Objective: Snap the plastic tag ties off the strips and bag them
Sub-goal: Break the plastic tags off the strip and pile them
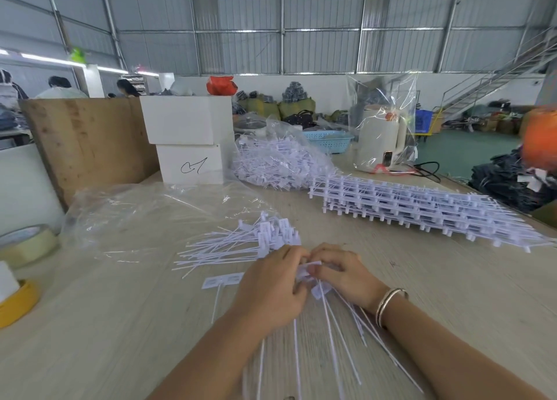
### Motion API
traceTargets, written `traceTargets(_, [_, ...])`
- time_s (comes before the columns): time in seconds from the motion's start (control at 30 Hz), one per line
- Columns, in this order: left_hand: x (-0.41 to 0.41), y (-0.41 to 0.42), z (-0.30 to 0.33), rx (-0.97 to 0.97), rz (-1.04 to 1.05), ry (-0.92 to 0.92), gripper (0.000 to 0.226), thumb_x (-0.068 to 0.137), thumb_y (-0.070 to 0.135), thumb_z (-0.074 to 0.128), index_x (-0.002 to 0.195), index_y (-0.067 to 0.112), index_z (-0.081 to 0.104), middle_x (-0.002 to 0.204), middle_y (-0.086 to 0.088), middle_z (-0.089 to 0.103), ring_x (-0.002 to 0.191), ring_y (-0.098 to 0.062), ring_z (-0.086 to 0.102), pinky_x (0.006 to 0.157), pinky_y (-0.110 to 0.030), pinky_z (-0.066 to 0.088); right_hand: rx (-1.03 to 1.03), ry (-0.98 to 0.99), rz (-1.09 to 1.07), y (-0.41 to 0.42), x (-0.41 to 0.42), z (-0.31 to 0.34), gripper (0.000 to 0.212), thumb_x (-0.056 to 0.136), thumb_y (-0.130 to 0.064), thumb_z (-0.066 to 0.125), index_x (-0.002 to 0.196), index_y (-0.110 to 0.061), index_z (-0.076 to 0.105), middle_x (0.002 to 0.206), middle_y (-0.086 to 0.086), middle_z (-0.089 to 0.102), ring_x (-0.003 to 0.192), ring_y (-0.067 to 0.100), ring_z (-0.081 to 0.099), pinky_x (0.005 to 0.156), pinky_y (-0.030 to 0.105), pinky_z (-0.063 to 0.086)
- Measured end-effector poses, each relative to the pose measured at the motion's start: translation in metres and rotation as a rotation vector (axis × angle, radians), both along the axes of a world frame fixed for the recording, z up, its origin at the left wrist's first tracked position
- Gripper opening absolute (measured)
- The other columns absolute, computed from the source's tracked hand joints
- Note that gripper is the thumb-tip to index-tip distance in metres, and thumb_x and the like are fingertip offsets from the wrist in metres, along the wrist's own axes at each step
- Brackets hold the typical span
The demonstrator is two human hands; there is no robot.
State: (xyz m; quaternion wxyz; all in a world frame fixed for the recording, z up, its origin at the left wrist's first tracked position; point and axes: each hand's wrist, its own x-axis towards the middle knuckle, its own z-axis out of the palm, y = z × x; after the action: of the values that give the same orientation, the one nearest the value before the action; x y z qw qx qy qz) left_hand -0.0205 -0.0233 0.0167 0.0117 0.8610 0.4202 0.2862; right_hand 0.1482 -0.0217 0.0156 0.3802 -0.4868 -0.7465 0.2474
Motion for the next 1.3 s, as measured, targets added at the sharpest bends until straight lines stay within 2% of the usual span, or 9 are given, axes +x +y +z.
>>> traceTargets(0.13, [-0.006, 0.001, 0.001, -0.028, 0.034, 0.037, 0.034, 0.083, 0.03, 0.049, 0.117, 0.032, 0.049, 0.107, 0.01, 0.06, 0.097, -0.014, 0.053, 0.078, -0.03, 0.041, -0.093, 0.031, 0.021, 0.001, 0.001, 0.0, 0.009, 0.087, -0.012, 0.062, 0.081, -0.012, 0.069, 0.088, -0.007, 0.061, 0.09, 0.004, 0.056, 0.098, 0.032, 0.034])
traceTargets(0.27, [-0.002, 0.0, -0.002, -0.046, 0.163, 0.075, 0.031, 0.086, 0.051, 0.048, 0.107, 0.028, 0.049, 0.098, 0.01, 0.058, 0.084, -0.013, 0.051, 0.067, -0.03, 0.035, -0.103, 0.132, 0.019, -0.002, 0.001, 0.004, 0.017, 0.087, -0.004, 0.058, 0.074, -0.013, 0.065, 0.083, -0.002, 0.059, 0.082, 0.008, 0.056, 0.091, 0.034, 0.04])
traceTargets(0.53, [0.0, -0.001, -0.003, -0.083, 0.186, 0.001, 0.023, 0.084, 0.045, 0.054, 0.088, 0.028, 0.04, 0.083, 0.01, 0.05, 0.077, -0.011, 0.045, 0.061, -0.027, 0.034, -0.163, -0.033, 0.028, -0.001, 0.0, -0.001, 0.023, 0.085, -0.031, 0.066, 0.084, -0.008, 0.067, 0.084, -0.006, 0.058, 0.088, 0.009, 0.053, 0.101, 0.048, 0.031])
traceTargets(0.7, [-0.011, 0.004, 0.004, -0.247, -0.018, -0.076, 0.014, 0.087, 0.033, 0.052, 0.101, 0.032, 0.051, 0.096, 0.012, 0.053, 0.088, -0.007, 0.048, 0.072, -0.028, 0.042, -0.179, 0.294, 0.058, -0.001, 0.006, 0.002, 0.008, 0.085, -0.003, 0.06, 0.079, -0.003, 0.066, 0.078, 0.009, 0.059, 0.075, 0.018, 0.056, 0.076, 0.036, 0.041])
traceTargets(0.8, [-0.018, 0.005, 0.004, -0.199, -0.034, 0.007, 0.035, 0.081, 0.022, 0.055, 0.114, 0.031, 0.05, 0.108, 0.013, 0.055, 0.097, -0.009, 0.05, 0.082, -0.033, 0.044, -0.205, 0.383, 0.075, 0.001, 0.01, 0.001, 0.009, 0.084, 0.002, 0.057, 0.079, 0.002, 0.064, 0.076, 0.01, 0.058, 0.074, 0.017, 0.056, 0.073, 0.028, 0.043])
traceTargets(0.9, [-0.01, 0.003, 0.002, -0.08, 0.027, 0.095, 0.025, 0.081, 0.031, 0.057, 0.105, 0.028, 0.049, 0.099, 0.011, 0.054, 0.091, -0.012, 0.051, 0.072, -0.028, 0.038, -0.247, 0.311, 0.097, 0.002, 0.009, -0.001, 0.011, 0.086, -0.006, 0.06, 0.077, -0.002, 0.066, 0.077, 0.006, 0.06, 0.075, 0.015, 0.057, 0.076, 0.028, 0.042])
traceTargets(1.03, [-0.008, 0.005, 0.0, -0.016, 0.107, 0.033, 0.008, 0.086, 0.035, 0.055, 0.091, 0.03, 0.057, 0.088, 0.01, 0.06, 0.082, -0.011, 0.054, 0.061, -0.026, 0.031, -0.221, 0.175, 0.089, 0.001, 0.007, -0.003, 0.013, 0.086, -0.023, 0.064, 0.08, -0.013, 0.071, 0.078, 0.001, 0.065, 0.077, 0.009, 0.06, 0.076, 0.027, 0.044])
traceTargets(1.17, [-0.016, 0.01, -0.001, -0.171, 0.096, -0.044, 0.016, 0.085, 0.043, 0.06, 0.097, 0.036, 0.068, 0.085, 0.01, 0.068, 0.076, -0.008, 0.06, 0.065, -0.025, 0.045, -0.117, 0.124, 0.086, 0.001, 0.006, -0.005, 0.011, 0.087, -0.018, 0.064, 0.088, -0.01, 0.071, 0.087, 0.011, 0.067, 0.081, 0.018, 0.063, 0.078, 0.03, 0.049])
traceTargets(1.3, [-0.016, 0.014, -0.001, -0.326, 0.038, -0.173, 0.014, 0.081, 0.043, 0.067, 0.093, 0.037, 0.07, 0.086, 0.014, 0.071, 0.077, -0.002, 0.063, 0.074, -0.029, 0.052, -0.096, 0.139, 0.123, 0.001, 0.007, -0.005, 0.012, 0.088, -0.015, 0.062, 0.093, -0.008, 0.071, 0.084, 0.001, 0.066, 0.078, 0.007, 0.062, 0.073, 0.02, 0.047])
